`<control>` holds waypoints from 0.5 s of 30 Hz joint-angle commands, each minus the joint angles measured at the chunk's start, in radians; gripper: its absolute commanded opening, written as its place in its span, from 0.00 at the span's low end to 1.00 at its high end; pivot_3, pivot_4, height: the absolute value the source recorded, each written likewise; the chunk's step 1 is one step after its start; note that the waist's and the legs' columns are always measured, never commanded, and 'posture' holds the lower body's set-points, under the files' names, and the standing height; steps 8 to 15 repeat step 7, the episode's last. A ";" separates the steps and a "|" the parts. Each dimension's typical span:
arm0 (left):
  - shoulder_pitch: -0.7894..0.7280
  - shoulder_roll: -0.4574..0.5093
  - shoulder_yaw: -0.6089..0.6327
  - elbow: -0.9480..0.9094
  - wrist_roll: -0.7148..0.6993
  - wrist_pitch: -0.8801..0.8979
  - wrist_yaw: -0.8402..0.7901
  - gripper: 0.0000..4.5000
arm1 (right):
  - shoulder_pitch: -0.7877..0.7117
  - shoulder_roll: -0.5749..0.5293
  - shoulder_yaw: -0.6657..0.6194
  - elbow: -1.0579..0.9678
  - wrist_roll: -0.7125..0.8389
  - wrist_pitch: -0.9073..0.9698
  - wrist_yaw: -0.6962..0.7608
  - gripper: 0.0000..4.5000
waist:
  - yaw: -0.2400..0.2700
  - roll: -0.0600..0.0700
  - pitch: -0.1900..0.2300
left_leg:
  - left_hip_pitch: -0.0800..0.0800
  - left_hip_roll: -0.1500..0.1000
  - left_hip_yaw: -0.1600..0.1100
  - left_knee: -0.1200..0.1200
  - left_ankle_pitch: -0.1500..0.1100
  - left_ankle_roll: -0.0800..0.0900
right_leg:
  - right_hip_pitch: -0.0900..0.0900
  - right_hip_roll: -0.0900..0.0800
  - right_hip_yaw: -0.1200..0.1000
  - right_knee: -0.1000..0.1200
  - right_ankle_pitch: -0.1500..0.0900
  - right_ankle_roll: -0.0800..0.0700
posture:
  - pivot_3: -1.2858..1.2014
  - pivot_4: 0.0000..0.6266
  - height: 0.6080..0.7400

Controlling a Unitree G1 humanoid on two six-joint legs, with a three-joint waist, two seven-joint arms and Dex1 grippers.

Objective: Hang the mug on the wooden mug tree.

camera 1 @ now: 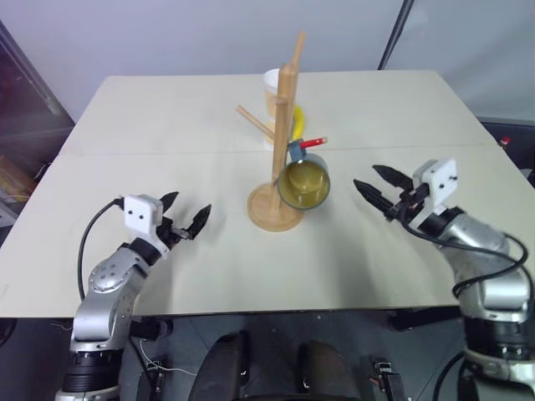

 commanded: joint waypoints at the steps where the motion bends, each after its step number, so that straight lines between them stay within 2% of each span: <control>1: 0.008 -0.016 0.035 0.014 0.023 -0.039 0.038 1.00 | 0.024 0.023 -0.021 0.023 -0.012 -0.075 -0.037 0.58 | 0.000 0.000 0.000 | 0.000 0.000 0.000 0.000 0.000 0.000 | 0.000 0.000 0.000 0.000 0.000 0.000 | 0.52 0.24 1.00; 15: 0.014 -0.029 0.056 0.019 0.027 -0.050 0.064 1.00 | 0.024 0.028 -0.010 0.094 -0.006 -0.123 -0.029 0.58 | -0.002 0.000 0.000 | 0.000 0.000 0.000 0.000 0.000 0.000 | 0.000 0.000 0.000 0.000 0.000 0.000 | 0.52 0.24 1.00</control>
